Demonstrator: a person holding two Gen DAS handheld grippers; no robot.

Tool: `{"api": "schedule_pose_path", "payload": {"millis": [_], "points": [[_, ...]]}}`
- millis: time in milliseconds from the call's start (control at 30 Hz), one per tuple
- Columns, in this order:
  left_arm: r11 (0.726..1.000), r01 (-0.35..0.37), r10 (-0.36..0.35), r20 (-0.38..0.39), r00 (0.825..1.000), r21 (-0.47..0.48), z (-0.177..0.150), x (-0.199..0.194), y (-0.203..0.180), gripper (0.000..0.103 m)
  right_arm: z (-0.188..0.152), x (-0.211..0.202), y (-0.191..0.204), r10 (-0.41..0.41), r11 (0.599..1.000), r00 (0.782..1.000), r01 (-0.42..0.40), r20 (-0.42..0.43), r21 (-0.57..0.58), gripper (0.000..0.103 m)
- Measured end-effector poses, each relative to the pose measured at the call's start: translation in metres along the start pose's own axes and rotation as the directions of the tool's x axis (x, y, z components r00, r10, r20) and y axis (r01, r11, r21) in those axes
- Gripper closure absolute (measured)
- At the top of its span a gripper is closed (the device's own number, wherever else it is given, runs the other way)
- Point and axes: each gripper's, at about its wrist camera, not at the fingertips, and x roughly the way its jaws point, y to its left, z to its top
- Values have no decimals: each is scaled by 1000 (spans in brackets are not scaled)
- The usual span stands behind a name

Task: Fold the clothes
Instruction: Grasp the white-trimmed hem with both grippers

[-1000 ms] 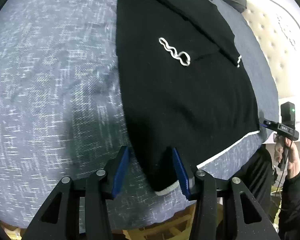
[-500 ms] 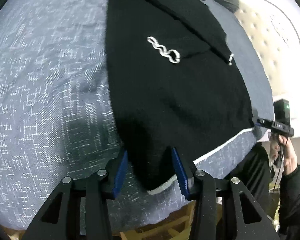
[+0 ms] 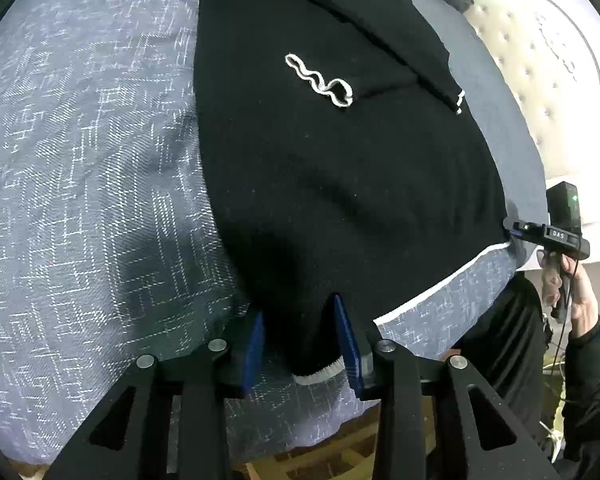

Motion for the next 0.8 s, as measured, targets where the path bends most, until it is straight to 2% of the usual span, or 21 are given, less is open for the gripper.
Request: {"api": "schedule_pose_path", "payload": {"millis": [67,100,133,167,200,233,400,533,700,800], "points": [[1000,6,-6,8,1000,-3,1,1,0,67,-1,1,7,4,999,1000,-4,-4,-32,60],[1000,8,-8,15,1000,0,2,1,-1,68,-2,2,10,-4,999,1000,4,-5,-48,64],[1000,6,-6,21,1000,6,2,1,-3,69,-2,1,13,-8,998,1000,8,-4,-65,73],[1000,3,-3,25,1000,14,2,0,-5,73,-2,0,16,-10,997,1000,10,-1,-82,78],[1000,0,0,29,1000,22,2,0,-7,86,-2,-1,19,-9,996,1000,9,4,-94,88],[1000,-3,2,32,999,30,2,-1,-9,93,-3,-2,22,-7,995,1000,8,14,-101,90],[996,-10,5,53,999,83,0,-19,-24,95,-7,-22,34,25,992,998,-17,62,-127,93],[991,-18,7,85,996,130,2,-47,-38,95,-10,-47,47,59,986,992,-41,107,-164,94],[983,-50,24,142,990,178,-24,-84,-52,96,-17,-70,63,95,973,985,-62,143,-221,94],[980,-46,14,166,986,194,-2,-92,-48,96,-19,-75,65,122,964,981,-80,154,-253,94]]}}
